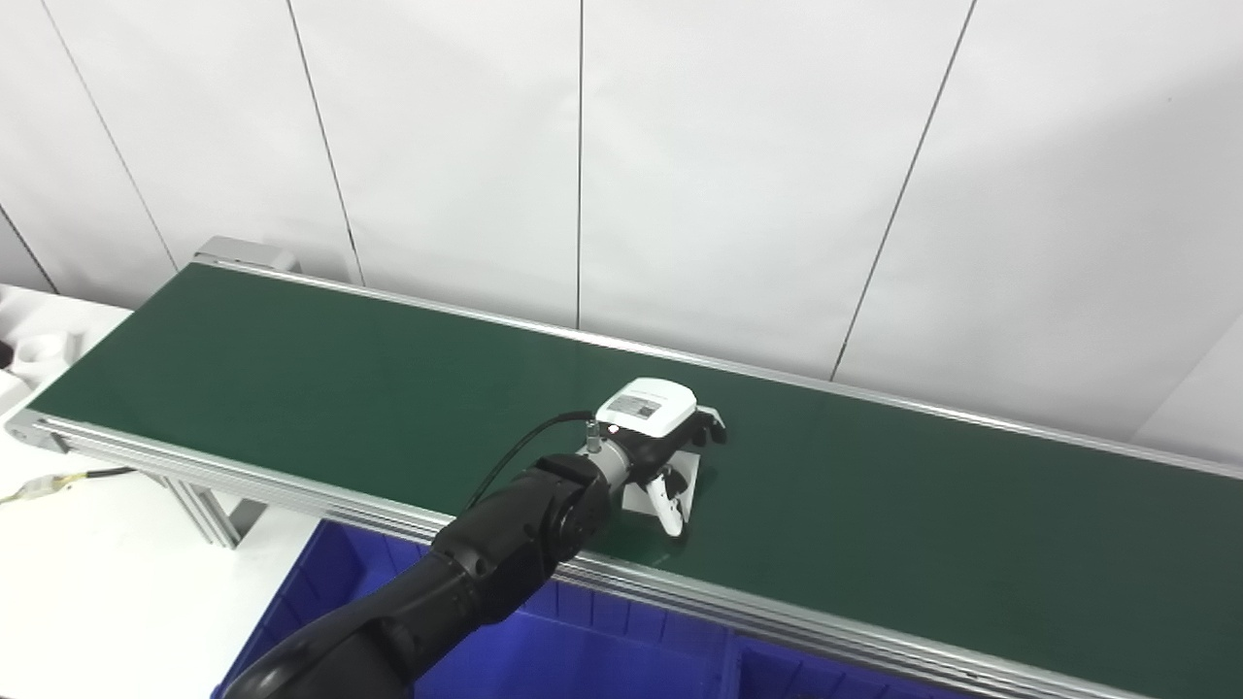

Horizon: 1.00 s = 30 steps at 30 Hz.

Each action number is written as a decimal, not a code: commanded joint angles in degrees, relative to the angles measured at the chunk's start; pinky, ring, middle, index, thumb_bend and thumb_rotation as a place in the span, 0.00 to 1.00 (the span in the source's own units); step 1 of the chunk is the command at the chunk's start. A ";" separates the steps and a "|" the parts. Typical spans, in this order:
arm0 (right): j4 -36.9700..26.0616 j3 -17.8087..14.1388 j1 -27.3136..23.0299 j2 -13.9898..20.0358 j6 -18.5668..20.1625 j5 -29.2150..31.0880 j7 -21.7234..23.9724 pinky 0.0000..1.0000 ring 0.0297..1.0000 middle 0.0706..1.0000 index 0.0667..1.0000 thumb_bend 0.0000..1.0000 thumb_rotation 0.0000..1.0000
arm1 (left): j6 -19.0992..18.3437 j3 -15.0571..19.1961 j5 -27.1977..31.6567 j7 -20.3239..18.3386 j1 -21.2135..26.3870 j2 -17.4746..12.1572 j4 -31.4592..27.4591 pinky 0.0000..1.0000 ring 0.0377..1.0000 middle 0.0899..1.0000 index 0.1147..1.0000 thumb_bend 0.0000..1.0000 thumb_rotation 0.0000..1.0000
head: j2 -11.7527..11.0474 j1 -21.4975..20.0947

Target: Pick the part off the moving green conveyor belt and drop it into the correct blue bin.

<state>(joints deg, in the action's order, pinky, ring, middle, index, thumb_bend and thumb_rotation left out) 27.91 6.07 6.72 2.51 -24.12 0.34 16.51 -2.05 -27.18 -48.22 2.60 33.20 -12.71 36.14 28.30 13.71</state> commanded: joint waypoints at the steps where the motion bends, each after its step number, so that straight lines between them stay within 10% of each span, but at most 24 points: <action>1: -1.61 0.16 -0.34 -0.18 -2.80 0.30 0.02 0.70 0.77 0.90 0.79 0.97 0.35 | -0.70 0.96 -0.23 2.91 2.90 -0.63 -0.32 0.49 0.54 0.60 0.62 0.78 0.00 | 0.06 -0.05; 6: -1.55 0.16 -0.31 -0.21 -2.80 0.21 -0.22 0.70 0.77 0.90 0.79 0.98 0.35 | -1.03 0.93 0.20 2.85 3.34 -0.40 0.42 0.44 0.45 0.58 0.61 0.49 0.00 | 0.03 -0.16; 23: -1.69 0.46 -0.37 -0.28 -2.80 0.03 -0.51 0.70 0.77 0.90 0.79 0.98 0.35 | -1.95 1.15 0.43 1.50 3.18 -0.78 -2.27 0.46 0.44 0.59 0.64 0.48 0.00 | 0.00 -0.17; 30: -1.77 0.71 -0.37 -0.25 -2.80 -0.16 -0.73 0.71 0.77 0.90 0.80 0.97 0.35 | -4.23 1.93 0.81 -3.69 1.50 -1.84 -13.82 0.44 0.44 0.58 0.63 0.49 0.00 | 0.44 0.24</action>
<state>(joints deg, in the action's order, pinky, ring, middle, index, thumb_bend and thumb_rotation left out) 27.74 6.55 6.80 2.49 -24.12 0.26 16.36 -5.71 -26.12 -47.40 -1.16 33.23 -13.62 25.83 28.74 13.97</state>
